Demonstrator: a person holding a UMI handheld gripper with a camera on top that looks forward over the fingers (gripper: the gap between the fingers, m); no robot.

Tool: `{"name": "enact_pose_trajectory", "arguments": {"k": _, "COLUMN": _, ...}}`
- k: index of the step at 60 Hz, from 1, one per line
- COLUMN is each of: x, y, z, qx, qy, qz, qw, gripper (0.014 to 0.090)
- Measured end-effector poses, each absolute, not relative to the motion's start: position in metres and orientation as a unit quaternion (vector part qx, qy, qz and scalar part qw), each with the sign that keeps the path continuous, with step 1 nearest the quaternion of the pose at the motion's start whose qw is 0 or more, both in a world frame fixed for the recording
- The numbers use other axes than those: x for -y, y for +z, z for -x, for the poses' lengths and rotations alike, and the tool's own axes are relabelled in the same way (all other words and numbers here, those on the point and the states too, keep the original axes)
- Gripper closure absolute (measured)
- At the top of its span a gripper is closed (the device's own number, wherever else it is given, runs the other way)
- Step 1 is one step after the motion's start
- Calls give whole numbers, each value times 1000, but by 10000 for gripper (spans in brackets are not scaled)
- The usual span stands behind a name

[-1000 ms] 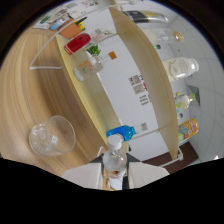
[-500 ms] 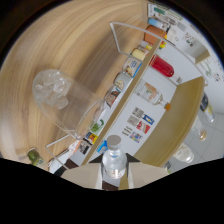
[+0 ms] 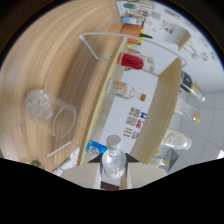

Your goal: Make me a cup of Mojito.

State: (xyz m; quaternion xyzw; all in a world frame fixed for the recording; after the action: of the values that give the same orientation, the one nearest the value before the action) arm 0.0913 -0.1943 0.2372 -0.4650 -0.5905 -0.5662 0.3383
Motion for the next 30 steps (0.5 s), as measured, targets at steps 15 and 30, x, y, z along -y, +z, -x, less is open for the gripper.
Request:
{"name": "enact_pose_trajectory", "arguments": {"k": 15, "x": 217, "y": 272, "z": -84, "qx": 323, "qy": -234, "qz": 717, "qw": 572, "gripper": 702}}
{"name": "enact_pose_trajectory", "arguments": {"k": 30, "x": 213, "y": 201, "z": -118, "qx": 144, "qy": -49, "qz": 794, "qw": 589, "gripper": 701}}
